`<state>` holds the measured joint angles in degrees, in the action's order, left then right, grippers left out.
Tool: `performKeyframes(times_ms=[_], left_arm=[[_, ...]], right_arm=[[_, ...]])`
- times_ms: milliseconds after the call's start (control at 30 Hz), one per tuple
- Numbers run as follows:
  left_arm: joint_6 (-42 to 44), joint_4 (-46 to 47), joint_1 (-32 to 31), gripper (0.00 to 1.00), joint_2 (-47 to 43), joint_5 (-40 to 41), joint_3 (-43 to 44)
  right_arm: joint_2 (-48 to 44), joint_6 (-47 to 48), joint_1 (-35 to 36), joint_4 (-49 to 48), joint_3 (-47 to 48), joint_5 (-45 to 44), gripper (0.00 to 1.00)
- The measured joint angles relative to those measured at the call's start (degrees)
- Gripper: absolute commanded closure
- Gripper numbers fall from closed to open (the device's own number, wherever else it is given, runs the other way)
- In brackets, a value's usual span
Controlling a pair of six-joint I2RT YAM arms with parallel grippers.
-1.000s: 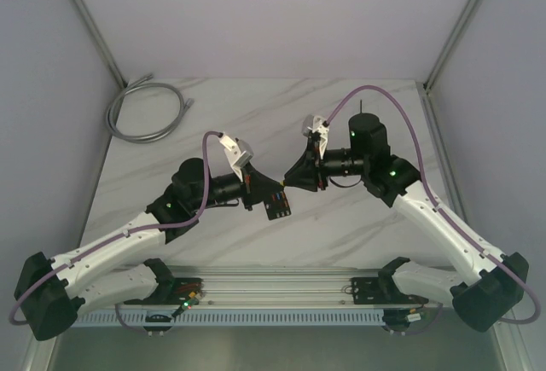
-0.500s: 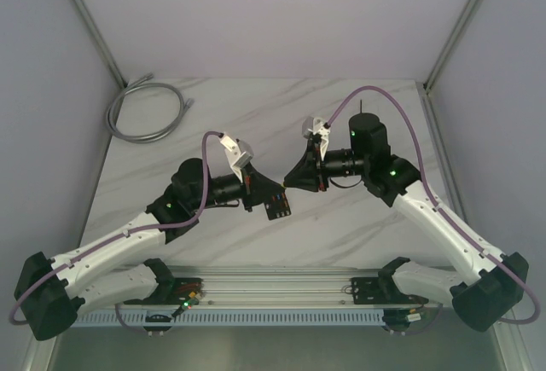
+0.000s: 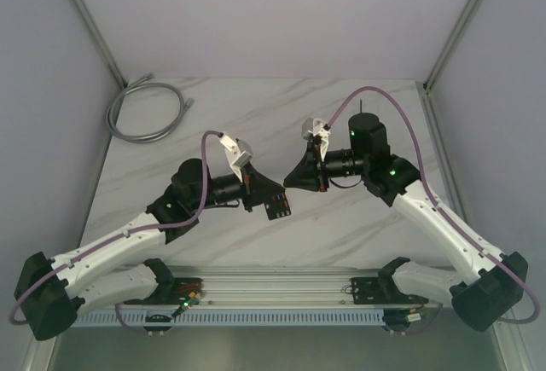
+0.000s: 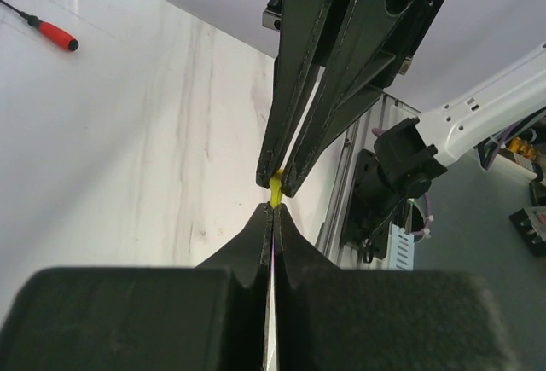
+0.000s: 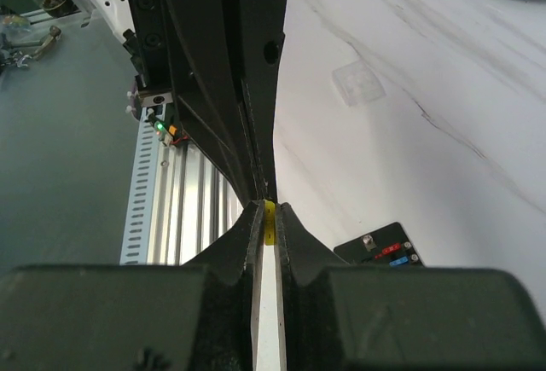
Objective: Snap on the fuse box
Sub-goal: Pick up the fuse from the center of the board, then install the fuse at the fuse box base.
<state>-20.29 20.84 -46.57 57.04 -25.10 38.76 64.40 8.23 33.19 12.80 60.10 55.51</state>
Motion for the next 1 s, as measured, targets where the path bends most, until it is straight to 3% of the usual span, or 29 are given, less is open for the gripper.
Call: performKeyframes(times_ms=[67,200,600,767,1000], left_arm=[[-0.26,0.09,-0.02,0.77,-0.07,0.55,-0.22],[-1.53,0.07,-0.07,0.63,-0.87,4.92,-1.68],[-15.43,-6.51,0.17,0.62,1.55,22.95,-9.42],[-23.54,-8.17,0.39,0.72,8.04,25.40,-11.39],[-31.74,-8.26,0.48,0.76,18.49,25.31,-11.39]], right_arm=[[0.00,0.00,0.02,0.20,0.00,-0.28,1.00],[0.07,-0.68,0.02,1.07,-0.02,-3.63,1.00],[0.55,-9.73,0.31,0.09,-6.51,-24.13,1.00],[0.55,-13.57,1.27,-1.62,-10.03,-30.10,1.00],[0.92,-17.09,2.93,-3.67,-11.96,-35.08,1.00]])
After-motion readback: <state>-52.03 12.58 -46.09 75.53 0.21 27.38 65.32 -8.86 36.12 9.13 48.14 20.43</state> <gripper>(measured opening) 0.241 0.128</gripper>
